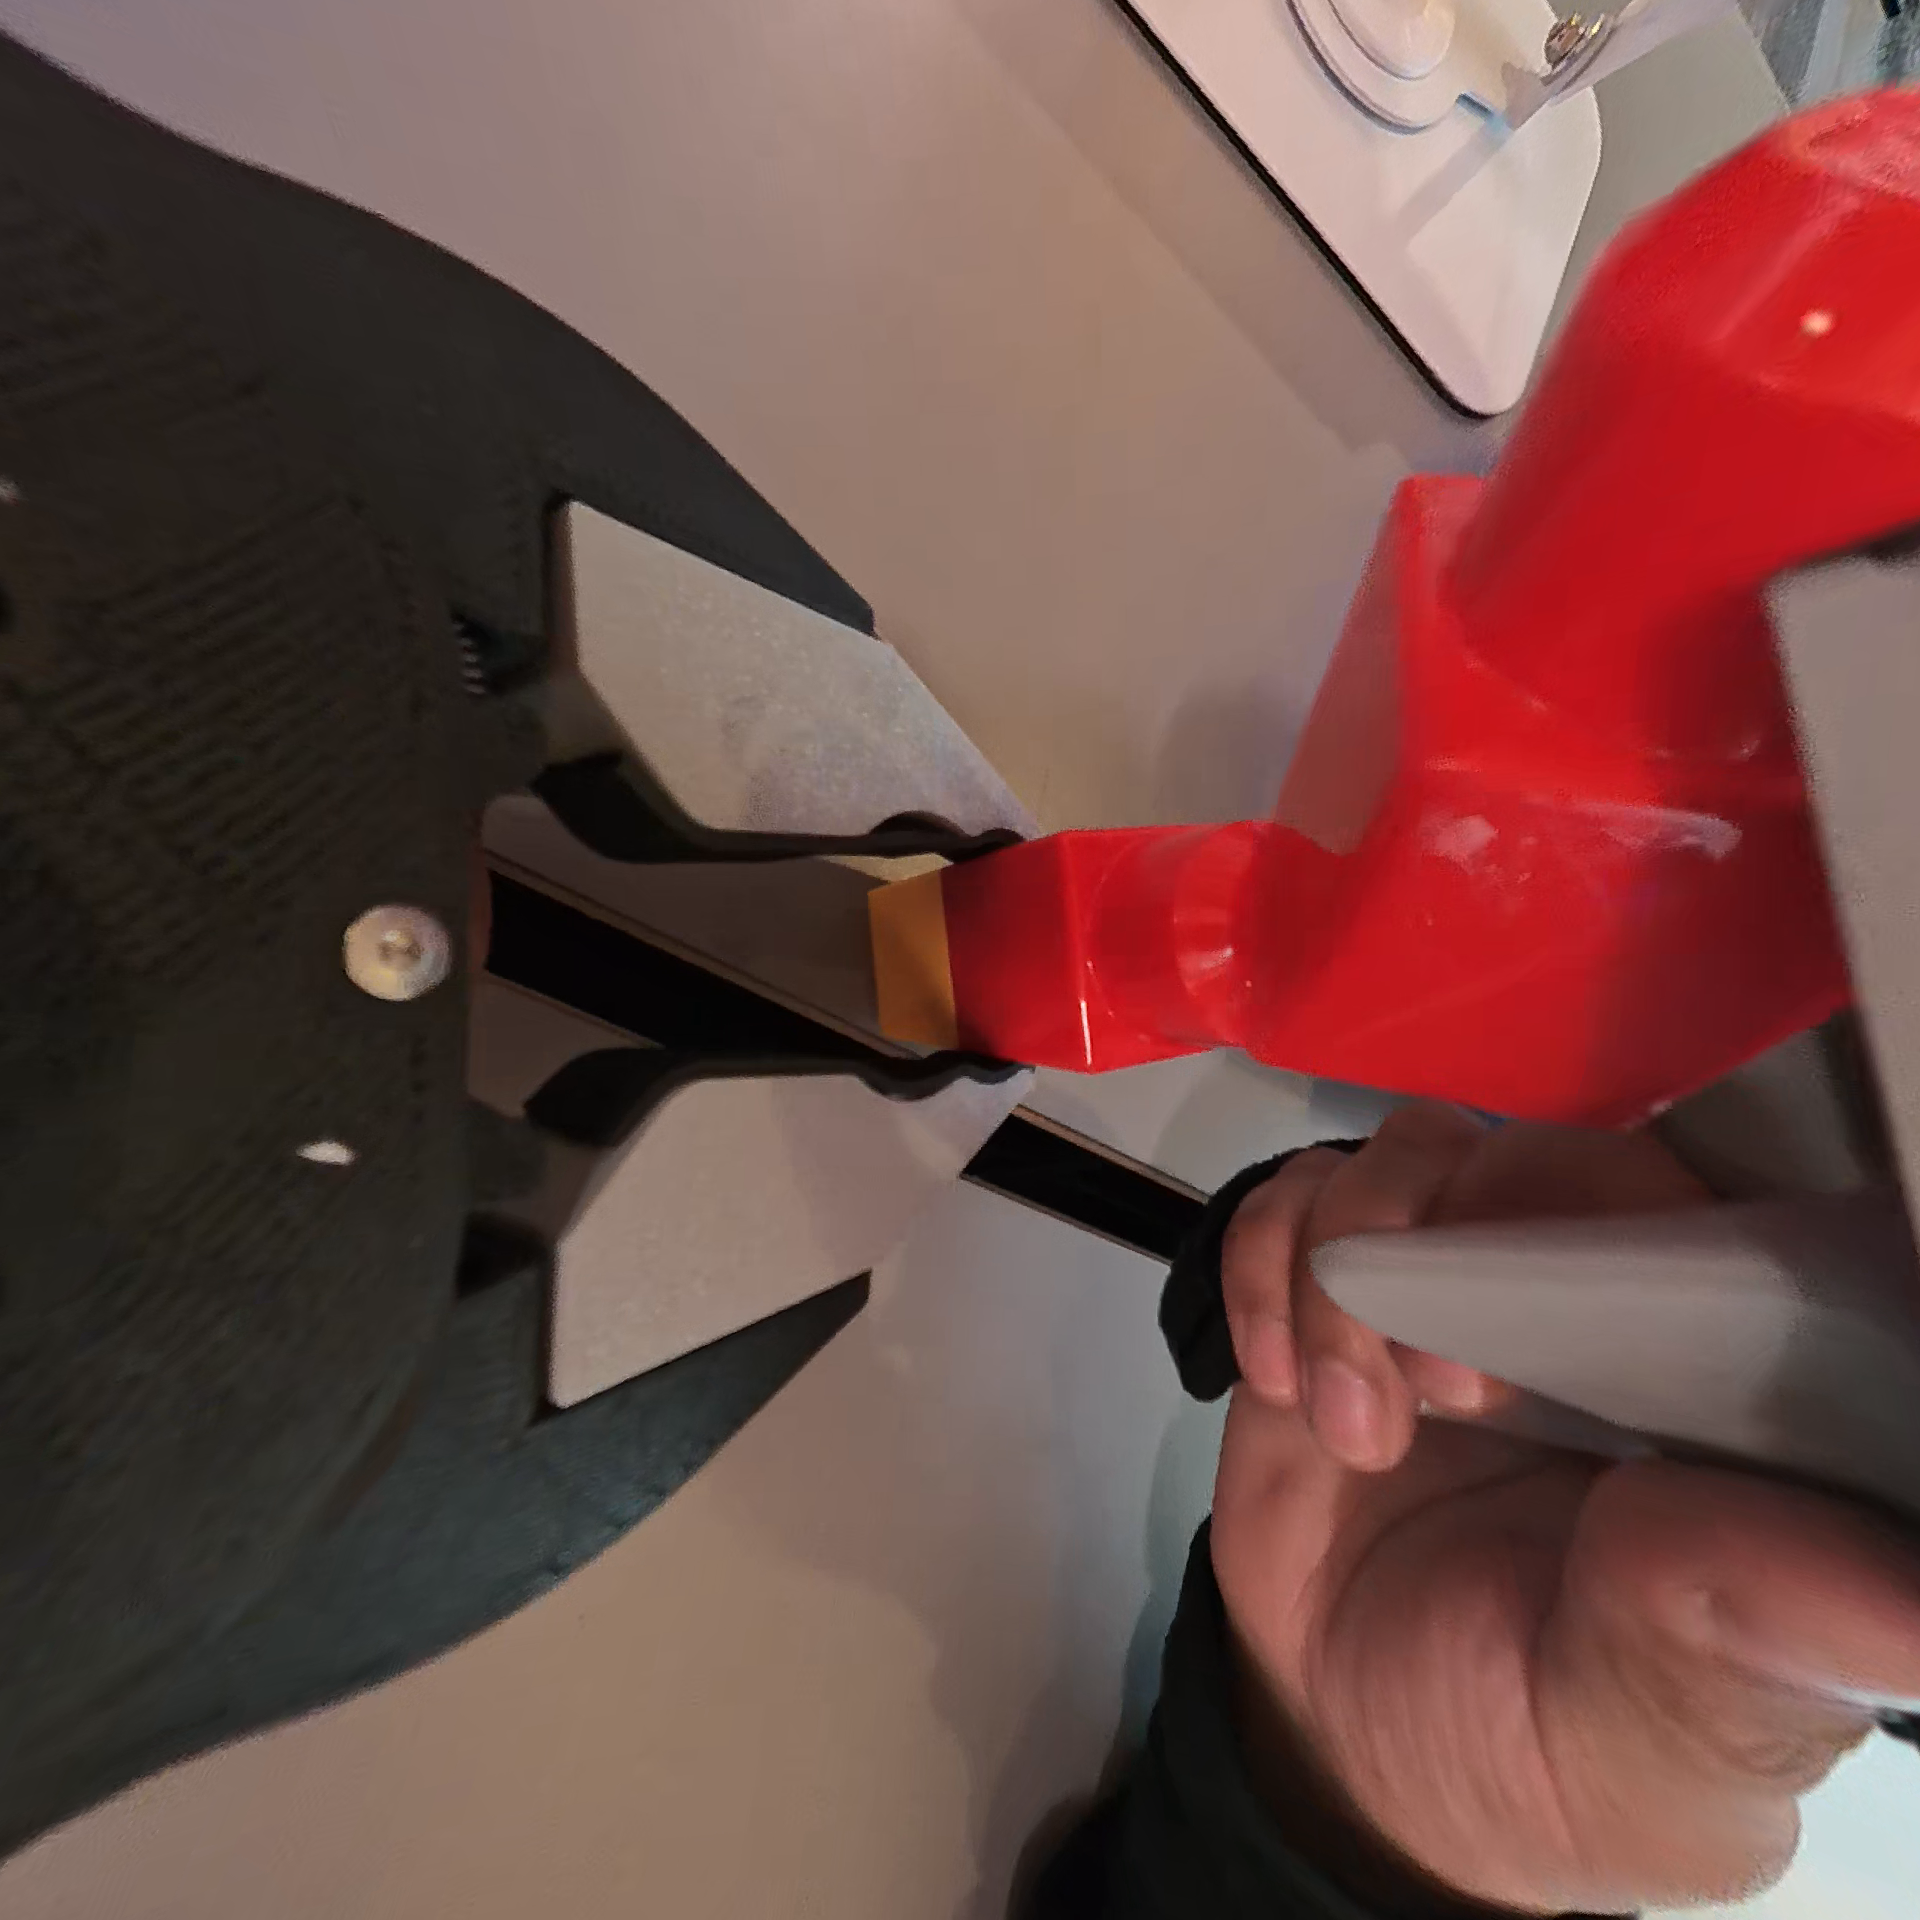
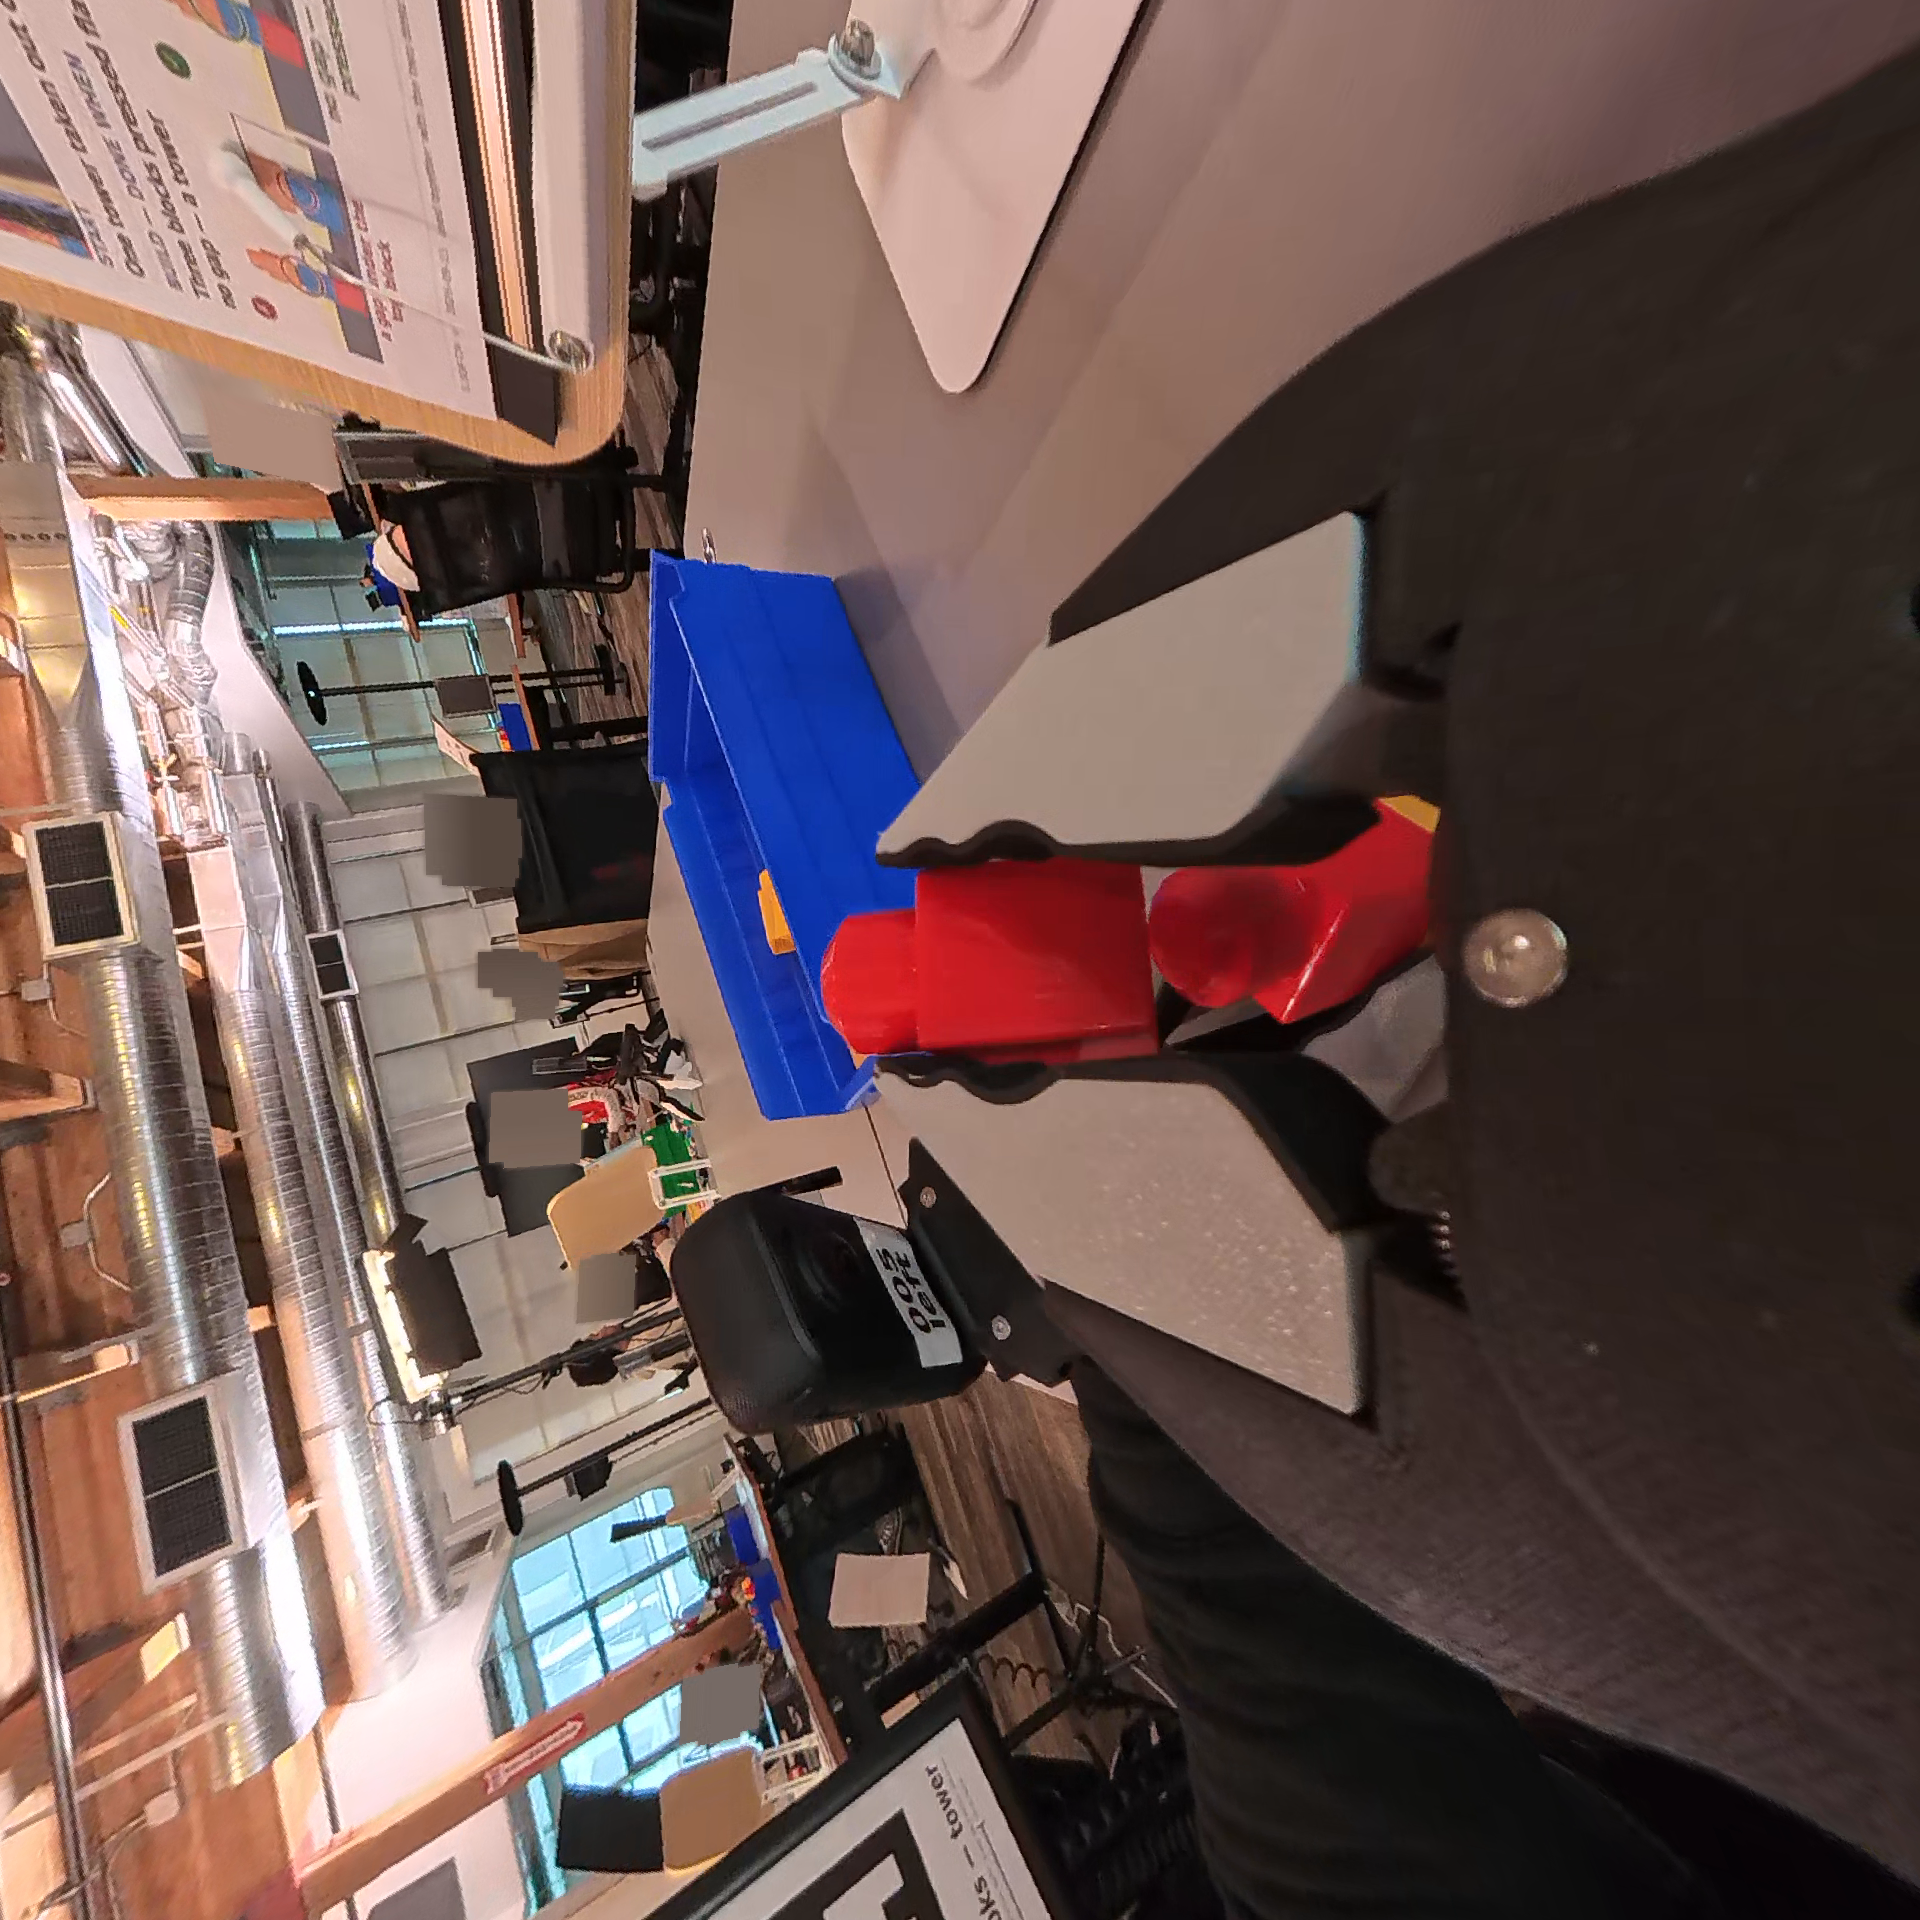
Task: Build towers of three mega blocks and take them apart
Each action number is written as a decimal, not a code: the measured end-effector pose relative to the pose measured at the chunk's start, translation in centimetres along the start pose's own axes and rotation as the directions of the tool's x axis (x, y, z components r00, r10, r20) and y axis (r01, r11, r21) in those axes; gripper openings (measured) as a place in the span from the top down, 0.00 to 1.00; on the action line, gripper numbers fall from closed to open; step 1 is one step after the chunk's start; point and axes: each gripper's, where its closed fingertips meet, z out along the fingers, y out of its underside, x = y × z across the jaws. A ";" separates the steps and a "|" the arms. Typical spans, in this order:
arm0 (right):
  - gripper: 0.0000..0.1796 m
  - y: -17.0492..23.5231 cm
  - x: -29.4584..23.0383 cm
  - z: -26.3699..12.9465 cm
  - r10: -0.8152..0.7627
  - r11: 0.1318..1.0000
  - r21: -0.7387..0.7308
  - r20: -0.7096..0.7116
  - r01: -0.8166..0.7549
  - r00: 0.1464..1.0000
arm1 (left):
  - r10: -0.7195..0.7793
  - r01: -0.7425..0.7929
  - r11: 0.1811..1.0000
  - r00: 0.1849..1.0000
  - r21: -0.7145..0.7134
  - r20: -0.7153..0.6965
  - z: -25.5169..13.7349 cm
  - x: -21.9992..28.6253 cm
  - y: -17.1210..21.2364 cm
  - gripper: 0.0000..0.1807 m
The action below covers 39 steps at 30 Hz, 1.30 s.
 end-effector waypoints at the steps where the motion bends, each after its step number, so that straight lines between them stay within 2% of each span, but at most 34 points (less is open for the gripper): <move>1: 0.81 0.2 -0.1 0.2 -0.005 1.000 -0.009 0.006 0.005 1.000 | 0.001 -0.001 1.000 1.000 -0.002 0.003 0.0 0.0 0.0 0.81; 6: 0.82 1.4 -0.2 0.7 -0.051 0.996 -0.071 -0.006 0.050 0.999 | -0.028 0.029 0.999 0.999 0.036 -0.018 -0.3 0.0 -0.5 0.81; 13: 0.82 0.8 0.3 0.0 0.000 0.999 -0.040 -0.004 0.000 1.000 | -0.094 0.097 0.990 0.995 0.100 -0.031 -1.1 -0.6 -1.3 0.81; 17: 0.82 1.0 0.5 -0.2 -0.025 0.998 -0.066 -0.017 0.024 1.000 | -0.102 0.101 0.991 0.995 0.092 0.005 -1.1 -1.3 -1.1 0.81; 19: 0.82 1.3 0.8 -0.4 -0.067 0.993 -0.100 -0.050 0.061 0.997 | -0.087 0.081 0.994 0.993 0.078 0.076 -1.1 -2.2 -0.8 0.81; 22: 0.83 2.0 1.6 -0.3 -0.218 0.964 -0.186 -0.143 0.190 0.965 | -0.014 0.012 1.000 0.976 0.010 0.217 -0.9 -3.5 0.0 0.82; 25: 0.83 2.6 1.1 0.2 -0.333 0.925 -0.244 -0.150 0.291 0.931 | -0.006 0.011 1.000 0.973 -0.024 0.231 -0.7 -3.6 0.5 0.82; 27: 0.83 2.5 1.1 0.1 -0.306 0.935 -0.233 -0.144 0.268 0.941 | -0.040 0.040 0.999 0.986 0.004 0.163 -0.8 -2.9 0.2 0.82; 29: 0.83 1.9 0.9 -0.4 -0.214 0.963 -0.186 -0.102 0.193 0.971 | -0.081 0.077 0.995 0.995 0.057 0.063 -1.1 -1.8 -0.6 0.82; 33: 0.83 0.4 -0.6 -1.7 -0.012 0.995 -0.094 0.080 0.020 0.997 | -0.093 0.112 0.982 0.987 0.149 -0.130 -2.2 0.9 -2.3 0.82; 39: 0.83 0.3 -3.5 -3.0 0.035 0.991 -0.131 0.281 0.002 0.959 | -0.020 0.080 0.981 0.948 0.178 -0.316 -3.2 4.1 -2.7 0.81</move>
